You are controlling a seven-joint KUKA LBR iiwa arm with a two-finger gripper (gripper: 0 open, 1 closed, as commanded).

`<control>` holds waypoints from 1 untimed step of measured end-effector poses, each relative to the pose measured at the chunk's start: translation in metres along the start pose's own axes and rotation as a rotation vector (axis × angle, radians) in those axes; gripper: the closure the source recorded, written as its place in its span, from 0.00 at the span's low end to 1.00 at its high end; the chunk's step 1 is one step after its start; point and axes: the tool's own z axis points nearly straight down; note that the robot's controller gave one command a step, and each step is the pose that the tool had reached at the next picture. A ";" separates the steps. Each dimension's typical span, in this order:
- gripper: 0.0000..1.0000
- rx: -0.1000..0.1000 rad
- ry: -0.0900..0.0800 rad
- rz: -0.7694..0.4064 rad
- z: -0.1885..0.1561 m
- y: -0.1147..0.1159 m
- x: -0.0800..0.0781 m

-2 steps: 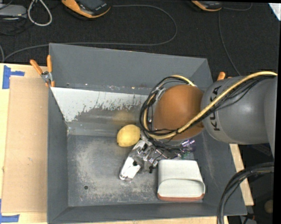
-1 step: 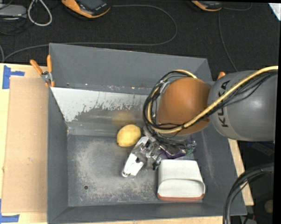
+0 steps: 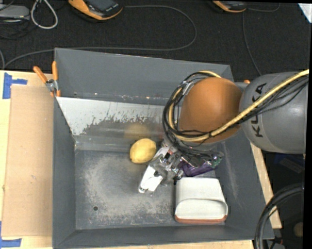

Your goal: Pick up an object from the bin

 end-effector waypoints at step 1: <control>1.00 0.001 -0.001 -0.001 -0.032 0.000 0.000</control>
Offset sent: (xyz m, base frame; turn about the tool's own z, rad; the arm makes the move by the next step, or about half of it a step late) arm 0.0001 0.0001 0.0336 -0.0005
